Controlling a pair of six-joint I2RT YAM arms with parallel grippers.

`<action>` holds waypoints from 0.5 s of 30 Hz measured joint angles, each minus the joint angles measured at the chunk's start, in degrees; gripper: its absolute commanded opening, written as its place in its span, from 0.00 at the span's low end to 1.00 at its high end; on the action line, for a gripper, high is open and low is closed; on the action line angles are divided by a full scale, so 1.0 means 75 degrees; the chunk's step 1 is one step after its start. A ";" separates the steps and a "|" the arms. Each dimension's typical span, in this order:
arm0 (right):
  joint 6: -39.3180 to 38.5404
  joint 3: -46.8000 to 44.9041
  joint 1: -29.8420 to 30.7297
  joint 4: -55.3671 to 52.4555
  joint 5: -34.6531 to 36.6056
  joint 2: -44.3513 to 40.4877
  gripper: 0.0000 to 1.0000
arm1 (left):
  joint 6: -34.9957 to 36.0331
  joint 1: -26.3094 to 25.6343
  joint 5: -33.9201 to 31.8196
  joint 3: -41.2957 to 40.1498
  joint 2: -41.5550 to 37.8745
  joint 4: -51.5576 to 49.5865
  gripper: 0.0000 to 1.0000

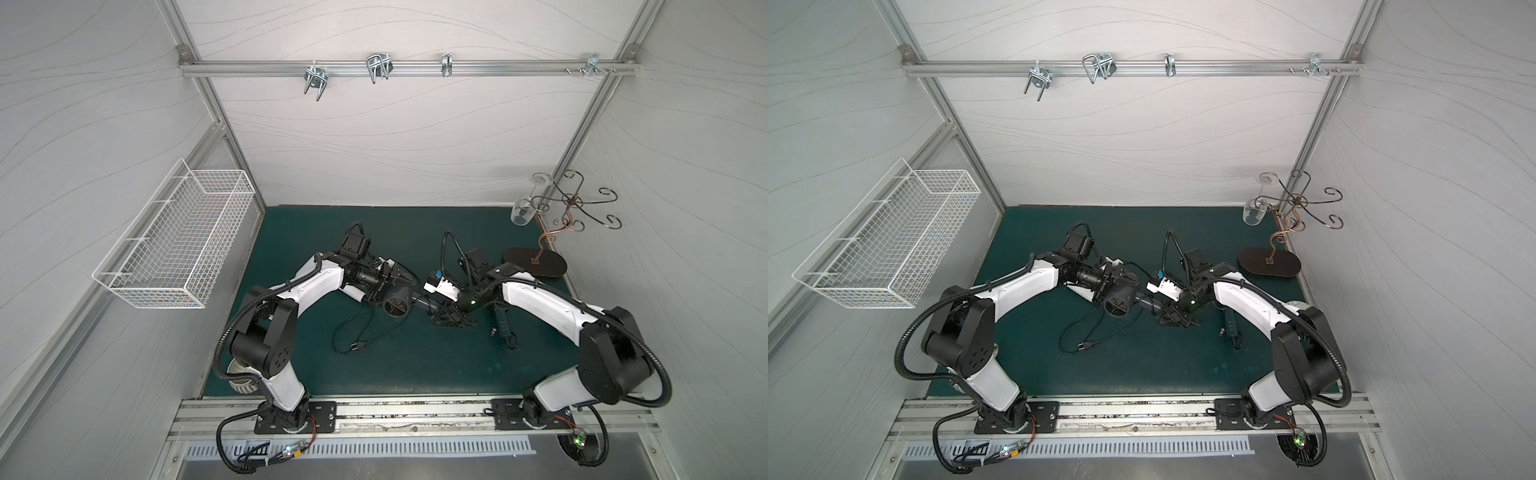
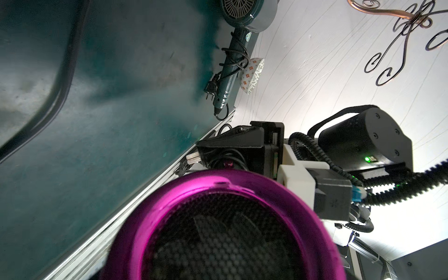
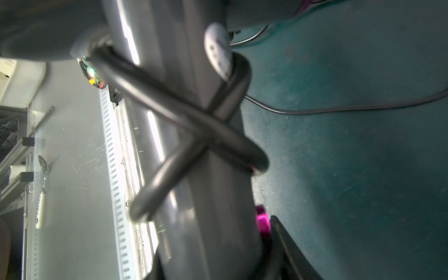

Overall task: Wrap the cord around the hair dryer
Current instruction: Place the hair dryer at the center of the board.

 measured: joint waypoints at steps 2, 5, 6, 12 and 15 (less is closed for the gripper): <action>0.0137 -0.0140 -0.0102 0.0143 -0.0087 -0.0111 0.00 | -0.0012 -0.0003 -0.0038 0.0055 0.0006 0.0093 0.82; 0.0731 -0.0428 -0.0507 0.0128 -0.0134 -0.0382 0.00 | 0.0015 0.0125 -0.0134 0.0082 -0.0044 0.0379 0.98; 0.1049 -0.0583 -0.0857 0.0044 -0.0015 -0.0490 0.00 | 0.0009 0.0268 -0.0192 0.0082 -0.0096 0.0373 0.98; 0.2288 -0.1003 -0.1856 -0.0038 0.0388 -0.0571 0.00 | 0.0041 0.0857 -0.0565 0.0082 -0.0291 0.0420 0.98; 0.2687 -0.0982 -0.1859 -0.0041 0.0522 -0.0478 0.00 | 0.0096 0.0851 -0.0656 0.0082 -0.0294 0.0414 0.98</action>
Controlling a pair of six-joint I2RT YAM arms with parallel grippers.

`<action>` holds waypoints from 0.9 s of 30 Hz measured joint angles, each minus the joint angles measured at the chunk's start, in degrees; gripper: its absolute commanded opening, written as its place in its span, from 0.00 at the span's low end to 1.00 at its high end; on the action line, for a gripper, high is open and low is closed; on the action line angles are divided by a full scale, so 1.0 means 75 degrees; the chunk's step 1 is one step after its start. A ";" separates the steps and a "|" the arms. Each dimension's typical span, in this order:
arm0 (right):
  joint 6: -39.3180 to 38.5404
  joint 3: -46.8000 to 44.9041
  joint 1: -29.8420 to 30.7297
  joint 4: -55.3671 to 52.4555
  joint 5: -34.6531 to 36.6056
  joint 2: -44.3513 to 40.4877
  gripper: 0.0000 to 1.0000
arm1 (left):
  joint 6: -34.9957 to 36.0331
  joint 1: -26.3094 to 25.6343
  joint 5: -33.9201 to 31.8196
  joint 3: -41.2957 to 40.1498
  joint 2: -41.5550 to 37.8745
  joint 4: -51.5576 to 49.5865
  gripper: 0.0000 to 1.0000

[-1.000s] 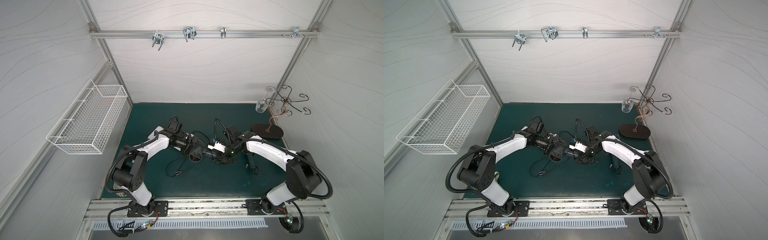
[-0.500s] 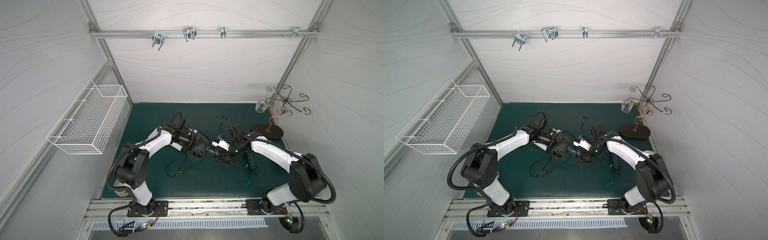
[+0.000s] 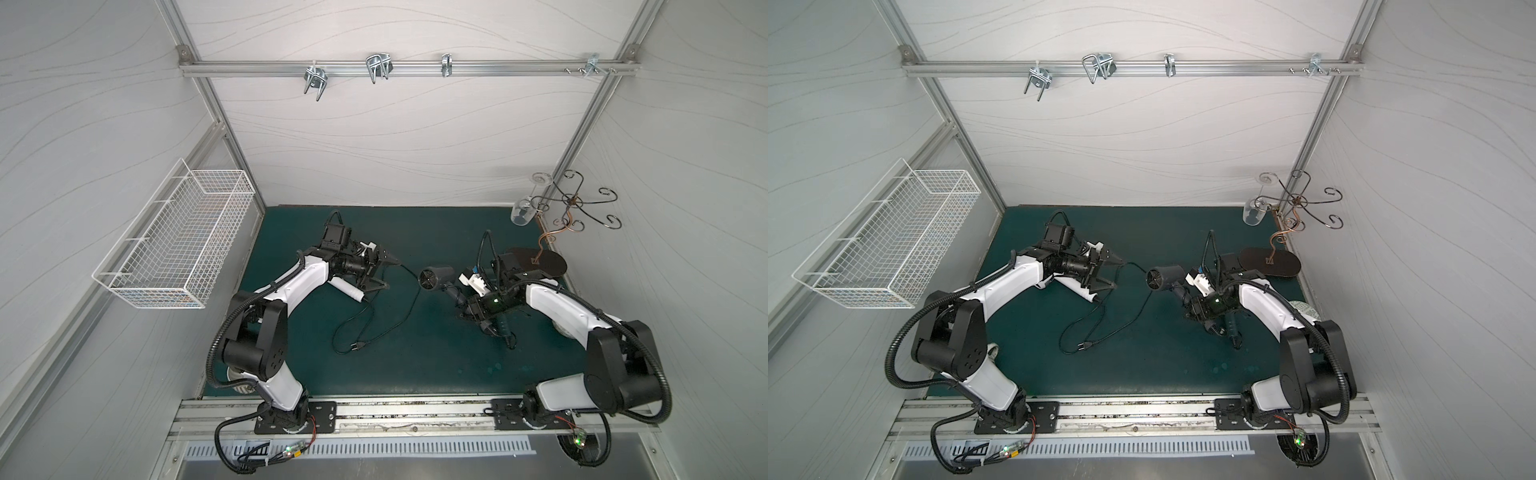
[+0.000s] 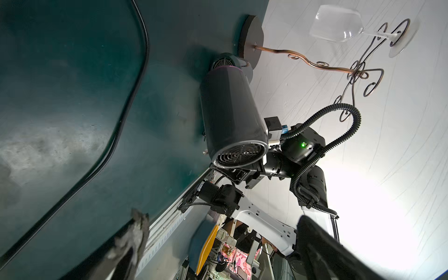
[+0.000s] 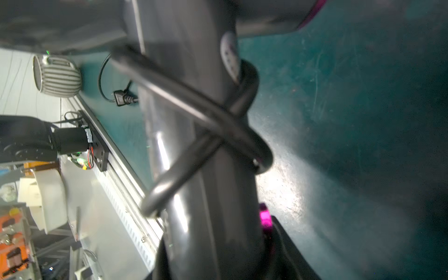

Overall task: Wrap the cord around the hair dryer
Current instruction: Place the hair dryer at the center of the board.

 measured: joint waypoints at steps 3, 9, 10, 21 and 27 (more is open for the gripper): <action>0.0414 0.0009 0.0099 0.0172 0.0169 0.0213 0.00 | 0.0058 0.0000 -0.0023 -0.0009 0.0000 0.0000 0.98; 0.1387 0.0012 0.0836 0.0801 0.0562 0.0994 0.00 | 0.0102 0.0000 -0.0050 -0.0087 0.0000 -0.0003 0.98; 0.1524 0.0012 0.0962 0.0924 0.0557 0.1189 0.00 | 0.0108 0.0000 -0.0052 -0.0096 0.0000 -0.0003 0.98; 0.2495 -0.0003 0.1338 0.1530 0.1719 0.1515 0.00 | 0.0309 0.0000 -0.0102 -0.0146 -0.0099 -0.0134 0.98; 0.3040 -0.0163 0.1472 0.1075 0.3226 0.0968 0.00 | 0.0367 0.0000 -0.0108 -0.0146 -0.0114 -0.0184 0.98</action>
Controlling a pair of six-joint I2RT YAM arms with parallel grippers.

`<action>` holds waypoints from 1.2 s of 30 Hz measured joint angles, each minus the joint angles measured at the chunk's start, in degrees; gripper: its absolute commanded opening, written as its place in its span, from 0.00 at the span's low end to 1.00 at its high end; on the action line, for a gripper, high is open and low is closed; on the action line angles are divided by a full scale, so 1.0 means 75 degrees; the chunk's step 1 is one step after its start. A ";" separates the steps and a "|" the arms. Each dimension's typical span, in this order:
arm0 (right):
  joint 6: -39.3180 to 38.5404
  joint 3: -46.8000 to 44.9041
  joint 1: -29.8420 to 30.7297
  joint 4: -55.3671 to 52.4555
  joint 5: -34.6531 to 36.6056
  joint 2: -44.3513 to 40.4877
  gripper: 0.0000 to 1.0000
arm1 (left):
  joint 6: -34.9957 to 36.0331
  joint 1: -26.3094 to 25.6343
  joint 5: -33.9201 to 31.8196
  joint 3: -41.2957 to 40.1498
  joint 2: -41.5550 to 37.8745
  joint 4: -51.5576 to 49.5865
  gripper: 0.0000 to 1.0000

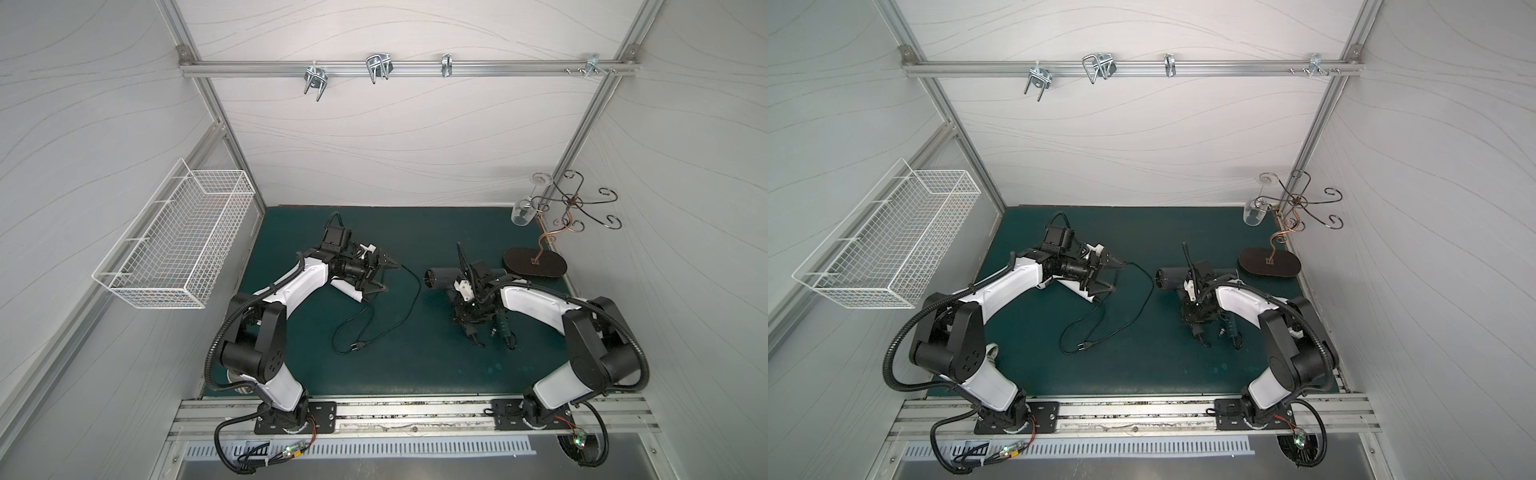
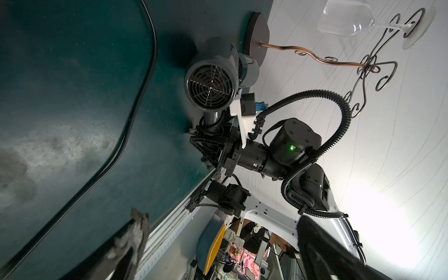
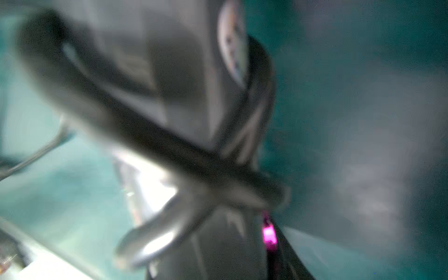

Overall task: Wrap the cord around the hair dryer
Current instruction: Place the hair dryer at the center of the board.

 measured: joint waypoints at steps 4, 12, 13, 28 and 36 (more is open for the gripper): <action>0.0122 0.0076 0.0195 -0.0172 0.0539 0.0023 0.19 | 0.0023 0.0000 0.0000 0.0000 0.0000 0.0000 0.98; 0.0219 0.0382 0.0402 -0.0361 0.0906 0.0353 0.51 | 0.0061 0.0000 0.0003 -0.0055 -0.0020 -0.0006 0.98; 0.0219 0.0376 0.0411 -0.0388 0.0906 0.0356 0.56 | 0.0067 0.0000 0.0003 -0.0082 -0.0029 -0.0006 0.98; 0.0408 0.0504 0.0449 -0.0933 0.0970 -0.0073 0.82 | 0.0061 0.0000 0.0003 -0.0192 -0.0073 -0.0003 0.98; 0.0481 0.0586 0.0417 -0.1218 0.1070 -0.0801 0.94 | 0.0058 0.0000 0.0003 -0.0198 -0.0119 0.0003 0.98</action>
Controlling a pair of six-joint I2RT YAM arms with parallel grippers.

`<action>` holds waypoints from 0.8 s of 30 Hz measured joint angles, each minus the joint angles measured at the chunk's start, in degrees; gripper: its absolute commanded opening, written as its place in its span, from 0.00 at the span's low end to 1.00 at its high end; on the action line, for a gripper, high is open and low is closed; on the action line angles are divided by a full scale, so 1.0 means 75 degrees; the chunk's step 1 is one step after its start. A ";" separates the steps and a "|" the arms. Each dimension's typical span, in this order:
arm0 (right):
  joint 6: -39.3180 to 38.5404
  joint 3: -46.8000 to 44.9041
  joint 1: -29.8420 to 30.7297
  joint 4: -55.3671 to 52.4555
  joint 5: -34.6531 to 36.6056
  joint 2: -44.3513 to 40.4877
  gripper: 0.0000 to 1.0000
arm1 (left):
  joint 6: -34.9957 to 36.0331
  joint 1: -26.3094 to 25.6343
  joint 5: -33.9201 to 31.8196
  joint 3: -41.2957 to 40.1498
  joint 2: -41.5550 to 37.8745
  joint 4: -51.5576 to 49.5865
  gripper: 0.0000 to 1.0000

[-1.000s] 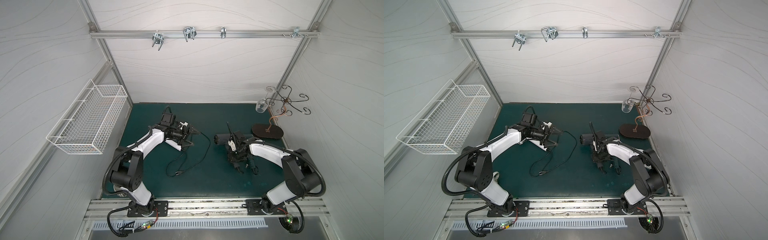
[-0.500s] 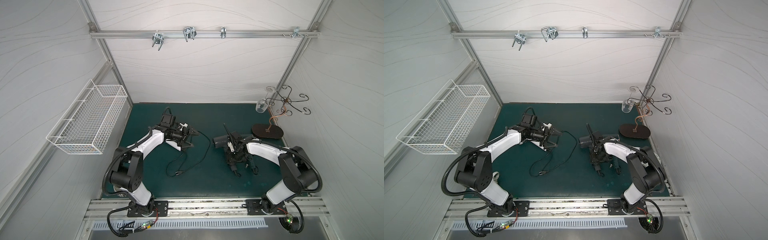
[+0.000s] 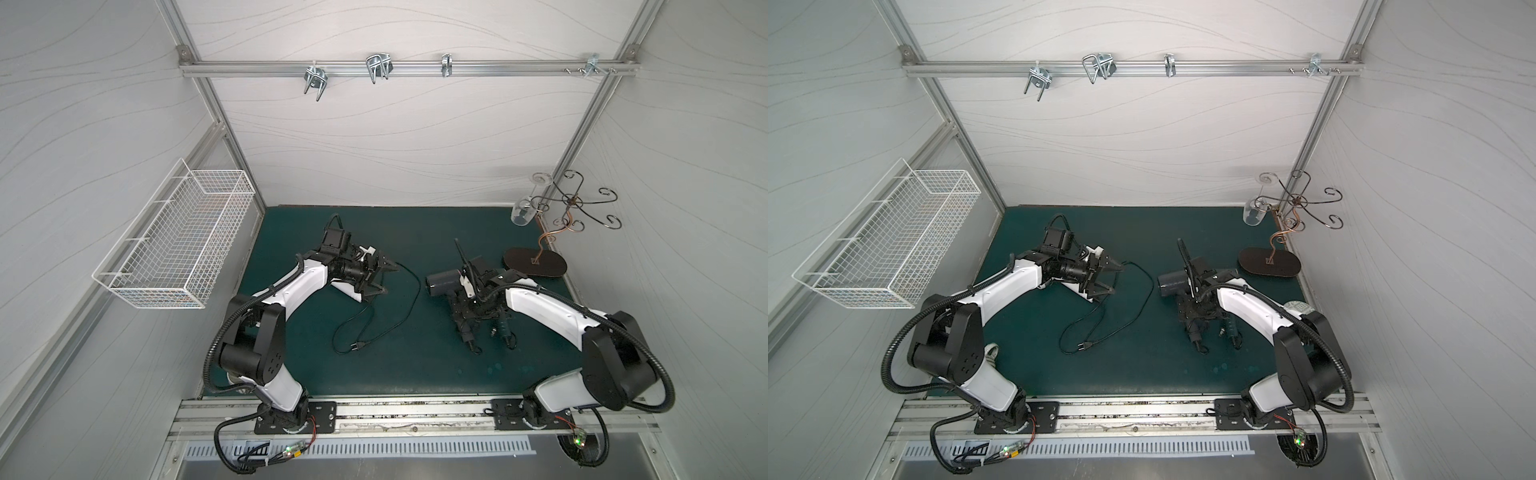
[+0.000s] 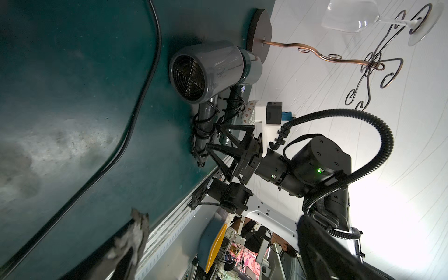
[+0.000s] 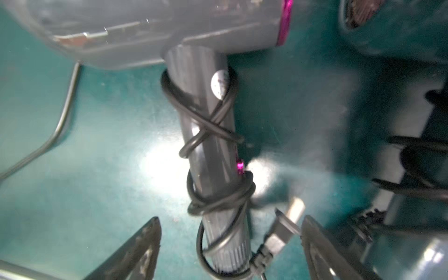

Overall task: Wrap the cord around the hair dryer
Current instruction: Place the hair dryer at the center of the board.

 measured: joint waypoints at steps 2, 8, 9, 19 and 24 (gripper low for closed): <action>0.0000 0.0000 -0.0058 -0.0082 0.0026 -0.0070 0.96 | 0.0000 0.0000 0.0000 0.0000 -0.0015 0.0003 0.98; -0.0079 0.0009 -0.0152 -0.0169 0.0020 -0.0402 0.99 | 0.0009 0.0000 -0.0003 0.0000 -0.0023 -0.0003 0.98; -0.0096 0.0044 -0.0152 -0.0192 0.0000 -0.0455 0.99 | 0.0012 0.0000 -0.0006 0.0000 -0.0026 -0.0003 0.98; -0.0338 0.1003 0.0370 -0.0085 -0.0052 -0.0627 0.99 | 0.0551 0.0003 -0.0385 0.0020 -0.0265 -0.0624 0.98; -0.0329 0.1227 0.0379 0.0519 -0.0962 -0.0624 0.99 | 0.1052 0.0032 -0.0935 0.0105 -0.0440 -0.1367 0.98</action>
